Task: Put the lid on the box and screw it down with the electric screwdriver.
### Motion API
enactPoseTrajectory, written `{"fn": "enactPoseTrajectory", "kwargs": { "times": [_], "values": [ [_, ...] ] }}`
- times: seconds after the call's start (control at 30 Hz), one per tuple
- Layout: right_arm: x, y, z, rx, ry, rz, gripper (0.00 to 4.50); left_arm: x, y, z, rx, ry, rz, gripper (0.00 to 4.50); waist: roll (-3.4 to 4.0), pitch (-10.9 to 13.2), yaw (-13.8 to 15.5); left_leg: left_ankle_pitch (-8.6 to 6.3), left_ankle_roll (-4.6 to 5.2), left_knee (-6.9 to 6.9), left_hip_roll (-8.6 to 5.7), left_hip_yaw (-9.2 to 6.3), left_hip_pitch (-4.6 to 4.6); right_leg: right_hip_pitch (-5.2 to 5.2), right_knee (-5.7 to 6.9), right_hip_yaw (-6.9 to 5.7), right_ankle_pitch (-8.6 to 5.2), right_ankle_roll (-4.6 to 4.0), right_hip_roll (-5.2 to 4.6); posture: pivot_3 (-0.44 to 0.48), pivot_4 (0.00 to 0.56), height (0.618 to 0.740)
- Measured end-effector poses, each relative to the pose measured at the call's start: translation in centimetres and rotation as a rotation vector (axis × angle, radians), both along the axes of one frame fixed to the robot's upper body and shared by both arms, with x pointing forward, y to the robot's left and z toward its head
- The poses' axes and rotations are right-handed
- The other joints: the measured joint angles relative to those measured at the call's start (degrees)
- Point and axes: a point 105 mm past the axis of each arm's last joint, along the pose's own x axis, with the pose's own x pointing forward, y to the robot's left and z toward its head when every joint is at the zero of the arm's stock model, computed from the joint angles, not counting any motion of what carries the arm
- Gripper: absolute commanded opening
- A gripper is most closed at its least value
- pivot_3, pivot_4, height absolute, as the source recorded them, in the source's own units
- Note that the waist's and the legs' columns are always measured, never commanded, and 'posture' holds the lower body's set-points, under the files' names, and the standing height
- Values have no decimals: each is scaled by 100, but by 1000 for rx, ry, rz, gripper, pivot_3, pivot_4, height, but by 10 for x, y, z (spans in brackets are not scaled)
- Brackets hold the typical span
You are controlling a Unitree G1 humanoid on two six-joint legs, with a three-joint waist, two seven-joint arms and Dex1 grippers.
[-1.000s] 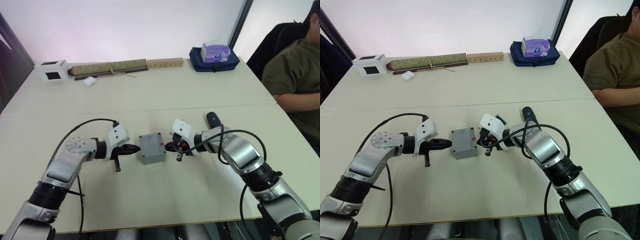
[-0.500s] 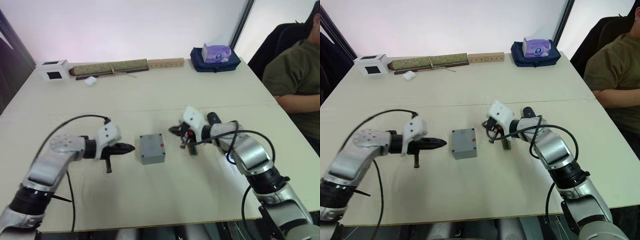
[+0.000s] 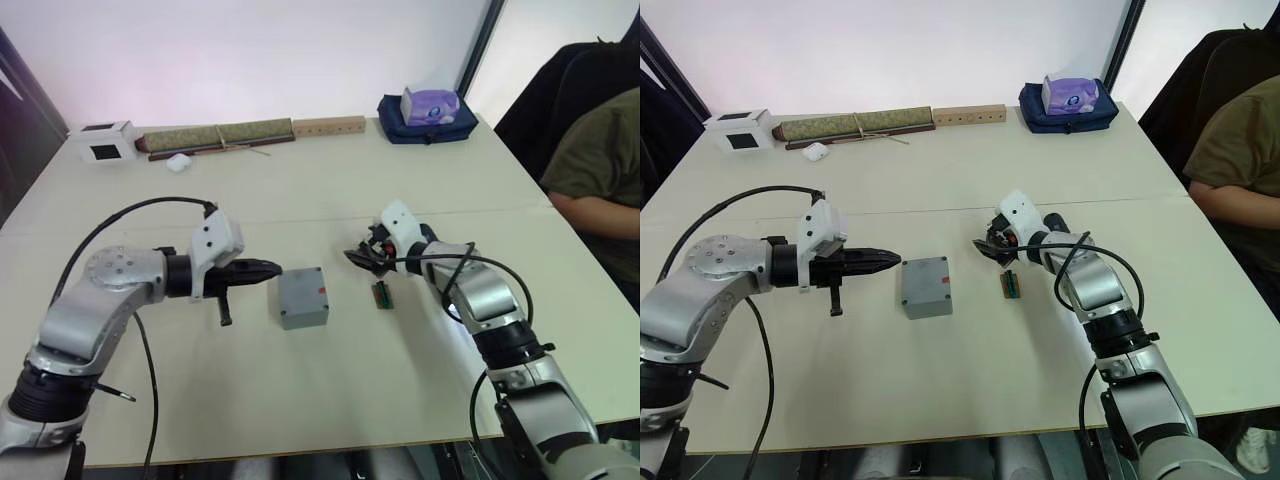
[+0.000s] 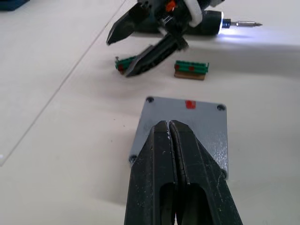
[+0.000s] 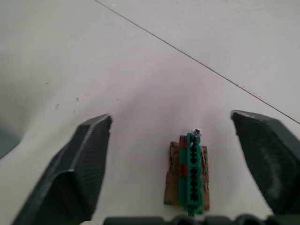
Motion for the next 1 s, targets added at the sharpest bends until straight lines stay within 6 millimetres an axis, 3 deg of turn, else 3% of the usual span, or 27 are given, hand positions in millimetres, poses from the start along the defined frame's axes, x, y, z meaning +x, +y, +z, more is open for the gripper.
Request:
{"fn": "enactPoseTrajectory", "kwargs": {
  "times": [0.4,0.63,0.83,1.0],
  "values": [
    [18,-9,-9,105,126,-99,4482,2,-2,1,-11,-8,5,0,0,0,2,0,-1,0,0,1,0,0,1,0,0,0,-1,0,150,740],
    [18,-9,-11,104,141,-100,2516,1,-4,0,-9,-3,-1,0,1,0,0,0,-1,0,0,1,0,0,1,0,0,0,0,0,150,740],
    [18,-10,-10,111,142,-102,55,1,-5,0,-12,-3,-2,0,1,0,0,0,-1,0,0,1,0,0,2,0,0,0,0,0,150,740],
    [18,-11,-10,116,144,-106,55,1,-6,-1,-13,-2,-5,0,1,0,0,0,-1,0,0,1,0,0,2,0,0,0,0,0,150,740]
  ]
}}
